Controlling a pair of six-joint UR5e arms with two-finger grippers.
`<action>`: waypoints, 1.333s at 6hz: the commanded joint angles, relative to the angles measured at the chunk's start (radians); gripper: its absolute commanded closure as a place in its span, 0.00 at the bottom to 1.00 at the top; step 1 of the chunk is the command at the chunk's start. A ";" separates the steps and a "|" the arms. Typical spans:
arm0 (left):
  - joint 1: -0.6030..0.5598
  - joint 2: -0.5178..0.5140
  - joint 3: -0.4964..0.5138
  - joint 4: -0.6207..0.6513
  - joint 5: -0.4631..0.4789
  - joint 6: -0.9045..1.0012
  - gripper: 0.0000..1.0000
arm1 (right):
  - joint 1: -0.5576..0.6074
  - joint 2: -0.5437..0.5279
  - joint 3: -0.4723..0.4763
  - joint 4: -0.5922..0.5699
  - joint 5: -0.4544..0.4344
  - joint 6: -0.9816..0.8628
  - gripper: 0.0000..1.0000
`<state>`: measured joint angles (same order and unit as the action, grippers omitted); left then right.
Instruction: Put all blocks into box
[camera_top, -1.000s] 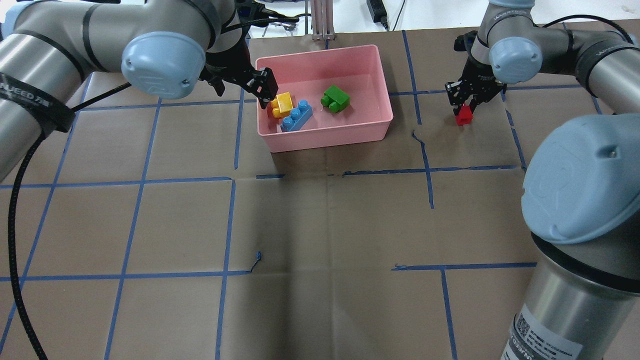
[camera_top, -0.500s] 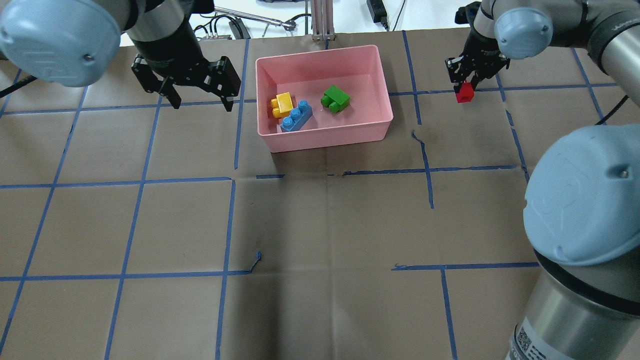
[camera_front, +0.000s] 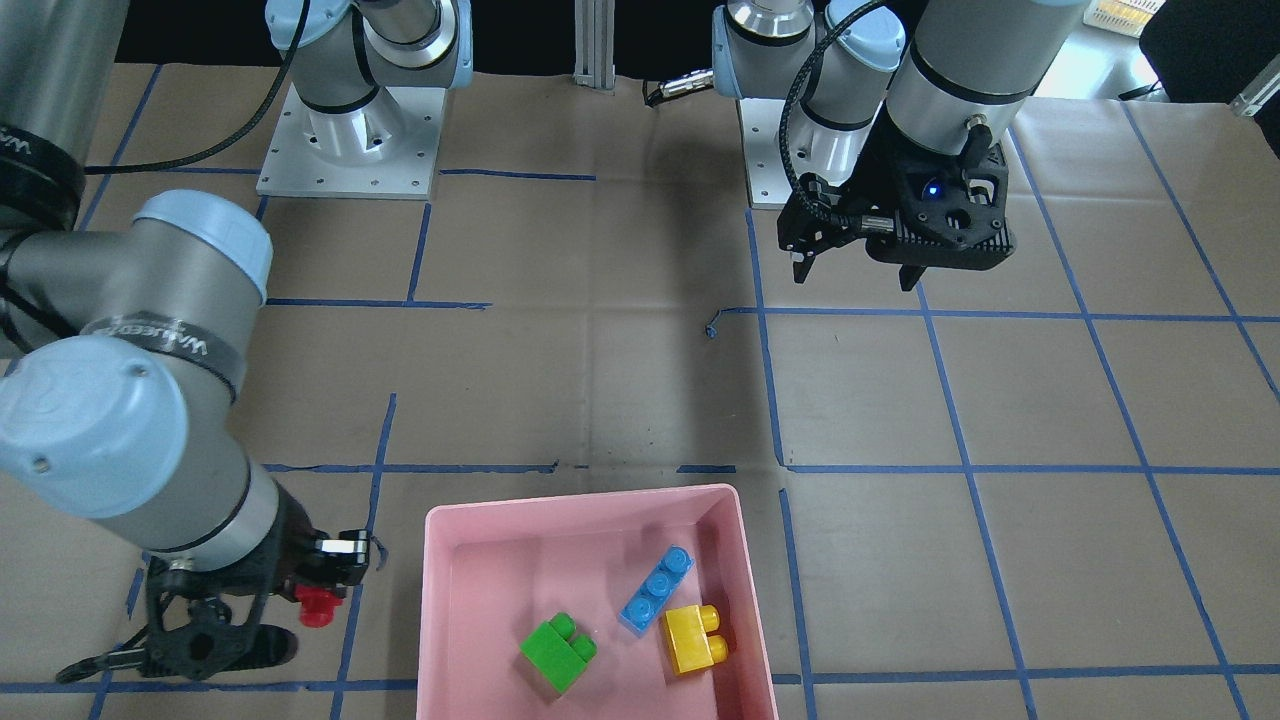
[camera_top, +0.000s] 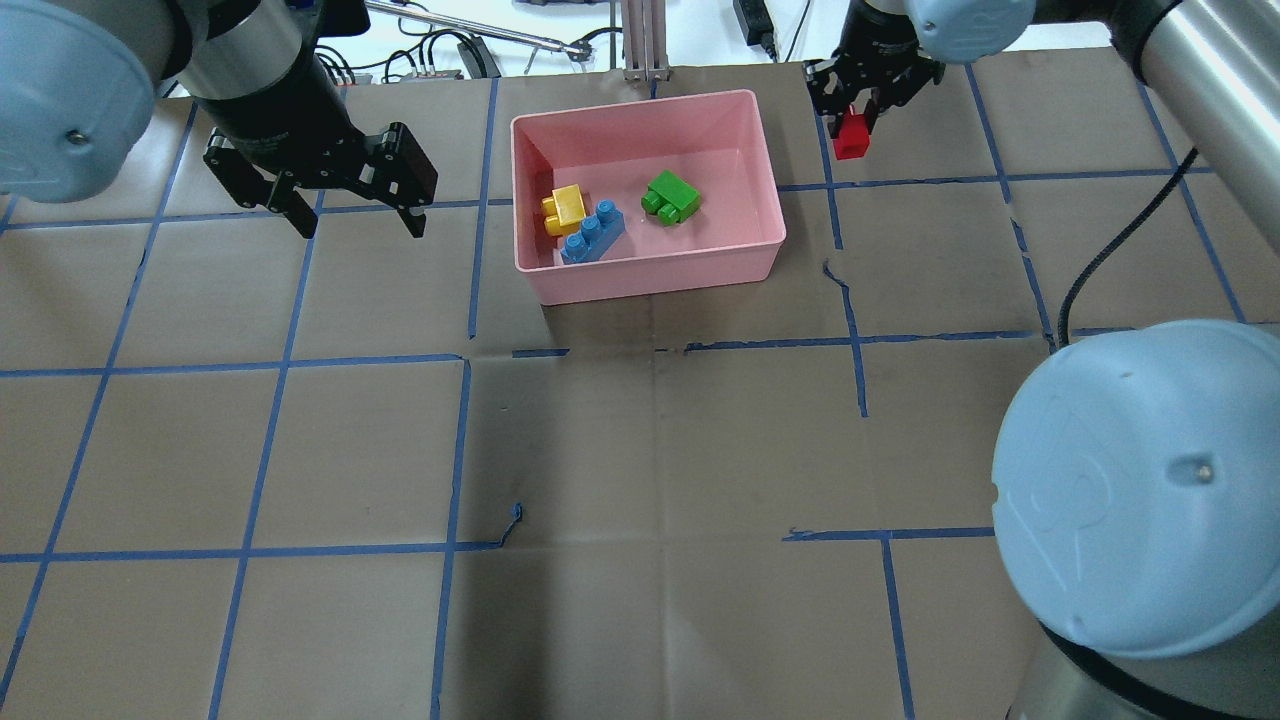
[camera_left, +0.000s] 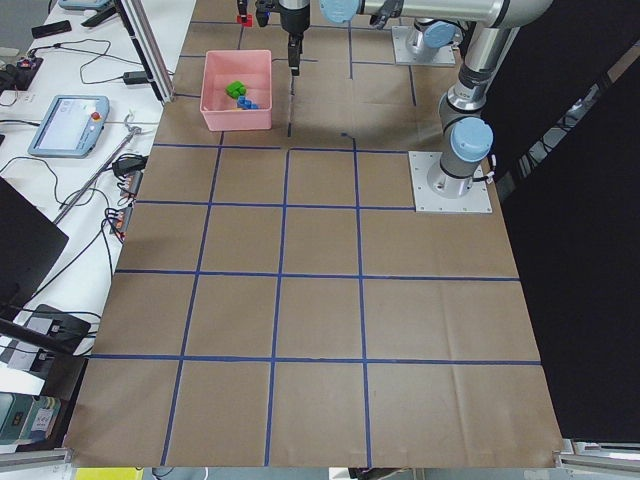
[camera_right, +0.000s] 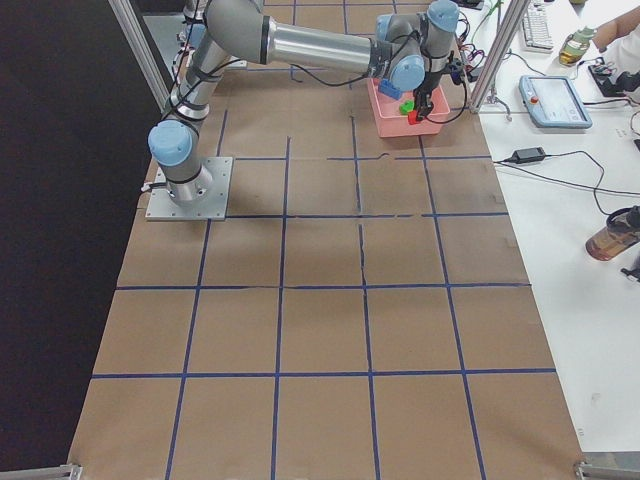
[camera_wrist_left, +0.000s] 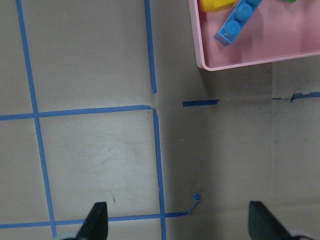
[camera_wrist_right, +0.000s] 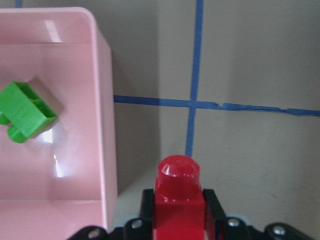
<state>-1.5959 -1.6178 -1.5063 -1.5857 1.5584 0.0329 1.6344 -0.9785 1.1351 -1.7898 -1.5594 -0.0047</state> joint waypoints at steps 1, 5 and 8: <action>-0.001 0.030 -0.024 0.004 0.003 0.005 0.01 | 0.128 0.032 -0.031 -0.017 0.028 0.171 0.69; 0.004 0.038 -0.029 0.009 0.006 0.008 0.01 | 0.156 0.133 -0.012 -0.145 0.024 0.135 0.01; 0.004 0.041 -0.029 0.007 0.009 0.015 0.01 | 0.121 0.113 -0.015 -0.132 0.019 0.089 0.01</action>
<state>-1.5924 -1.5777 -1.5355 -1.5783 1.5678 0.0470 1.7698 -0.8608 1.1200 -1.9273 -1.5389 0.1119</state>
